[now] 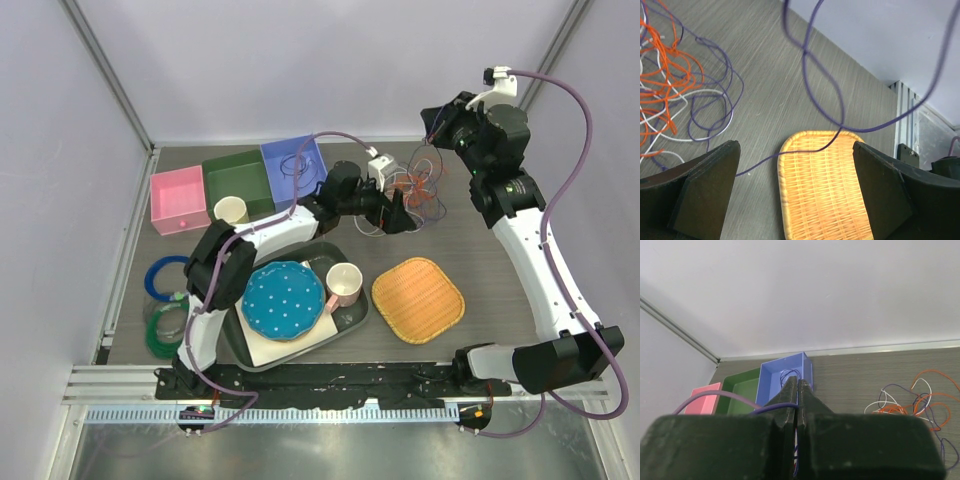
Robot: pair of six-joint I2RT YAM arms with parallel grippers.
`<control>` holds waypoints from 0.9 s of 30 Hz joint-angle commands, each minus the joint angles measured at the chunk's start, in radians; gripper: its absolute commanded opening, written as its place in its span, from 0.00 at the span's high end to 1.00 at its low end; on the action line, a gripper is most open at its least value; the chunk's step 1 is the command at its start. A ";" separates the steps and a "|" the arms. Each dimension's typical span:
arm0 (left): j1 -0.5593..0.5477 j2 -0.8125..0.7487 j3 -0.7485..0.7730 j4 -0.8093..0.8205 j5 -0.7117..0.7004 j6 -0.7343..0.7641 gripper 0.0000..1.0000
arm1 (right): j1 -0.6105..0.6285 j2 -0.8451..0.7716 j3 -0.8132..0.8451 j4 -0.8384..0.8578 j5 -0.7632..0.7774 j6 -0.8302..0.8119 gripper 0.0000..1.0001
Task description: Untangle the cables
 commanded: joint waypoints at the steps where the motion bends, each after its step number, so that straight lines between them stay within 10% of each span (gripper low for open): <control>1: -0.005 -0.104 -0.004 0.137 0.023 -0.038 0.00 | 0.001 -0.009 0.027 0.026 -0.034 0.003 0.99; 14: -0.009 -0.027 0.199 0.004 -0.112 -0.028 0.00 | 0.027 -0.037 0.025 0.053 -0.183 0.064 0.99; 16: -0.011 -0.020 0.225 -0.027 -0.112 -0.015 0.16 | 0.033 -0.046 0.025 0.055 -0.191 0.064 0.99; 21: -0.011 -0.077 0.158 0.011 -0.085 -0.008 1.00 | 0.039 -0.055 0.013 0.053 -0.183 0.071 0.99; 27: -0.009 -0.200 0.059 -0.024 -0.304 0.047 1.00 | 0.041 -0.032 0.016 -0.005 -0.137 0.034 0.88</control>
